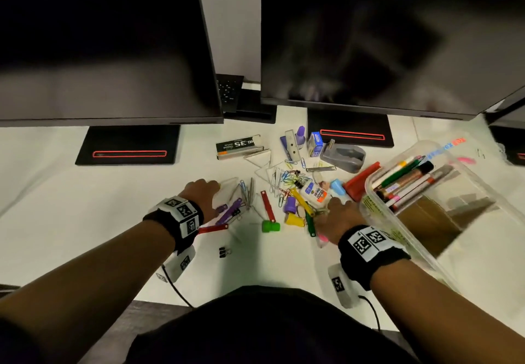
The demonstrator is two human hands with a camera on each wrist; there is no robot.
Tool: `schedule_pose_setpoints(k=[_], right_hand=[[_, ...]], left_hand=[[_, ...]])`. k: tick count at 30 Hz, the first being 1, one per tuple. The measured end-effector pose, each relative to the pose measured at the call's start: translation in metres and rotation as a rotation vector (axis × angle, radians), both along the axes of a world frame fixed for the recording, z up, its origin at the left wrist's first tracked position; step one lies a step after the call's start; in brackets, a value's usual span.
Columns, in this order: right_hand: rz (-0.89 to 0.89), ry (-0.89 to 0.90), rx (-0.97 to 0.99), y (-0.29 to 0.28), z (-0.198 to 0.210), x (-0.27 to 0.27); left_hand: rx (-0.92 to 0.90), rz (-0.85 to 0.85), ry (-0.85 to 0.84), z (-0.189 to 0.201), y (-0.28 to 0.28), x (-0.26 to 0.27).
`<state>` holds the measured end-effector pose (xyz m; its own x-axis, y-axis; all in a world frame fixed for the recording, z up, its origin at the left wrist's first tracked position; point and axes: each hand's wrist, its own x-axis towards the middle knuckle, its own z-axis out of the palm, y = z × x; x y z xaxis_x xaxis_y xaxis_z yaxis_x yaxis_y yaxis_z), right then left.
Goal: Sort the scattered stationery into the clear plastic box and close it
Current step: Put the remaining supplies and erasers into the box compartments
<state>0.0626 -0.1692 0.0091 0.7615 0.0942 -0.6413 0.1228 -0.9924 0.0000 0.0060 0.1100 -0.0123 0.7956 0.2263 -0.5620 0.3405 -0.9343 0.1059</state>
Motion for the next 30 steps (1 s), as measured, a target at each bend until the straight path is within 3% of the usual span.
schedule_pose_setpoints(k=[4, 8, 12, 15, 17, 22, 24, 27, 30], right_hand=[[0.063, 0.033, -0.048, 0.002, -0.008, -0.006], [0.080, 0.012, 0.039, 0.011, -0.015, -0.011], [-0.137, -0.011, 0.261, 0.024, -0.013, -0.005], [-0.141, -0.053, 0.230, 0.029, 0.002, 0.013], [-0.163, -0.137, 0.276, 0.034, 0.013, 0.030], [-0.482, -0.400, 0.489, 0.043, 0.013, 0.083], [-0.601, -0.435, 0.404, 0.040, 0.010, 0.105], [-0.658, -0.284, 0.181, 0.043, 0.003, 0.130], [-0.409, -0.131, -0.038, 0.046, 0.001, 0.138]], left_hand=[[-0.046, 0.121, 0.030, -0.008, 0.006, -0.013], [-0.054, 0.095, 0.057, -0.010, 0.007, -0.020], [-0.033, 0.034, 0.058, -0.010, 0.004, -0.018], [-0.057, 0.039, 0.020, -0.013, 0.002, -0.015], [-0.069, 0.071, -0.017, -0.013, 0.004, -0.014], [-0.069, 0.136, -0.044, -0.008, 0.016, -0.016], [-0.065, 0.160, -0.073, -0.006, 0.020, -0.018], [-0.055, 0.154, -0.095, -0.004, 0.024, -0.018], [-0.081, 0.117, -0.112, -0.003, 0.023, -0.010]])
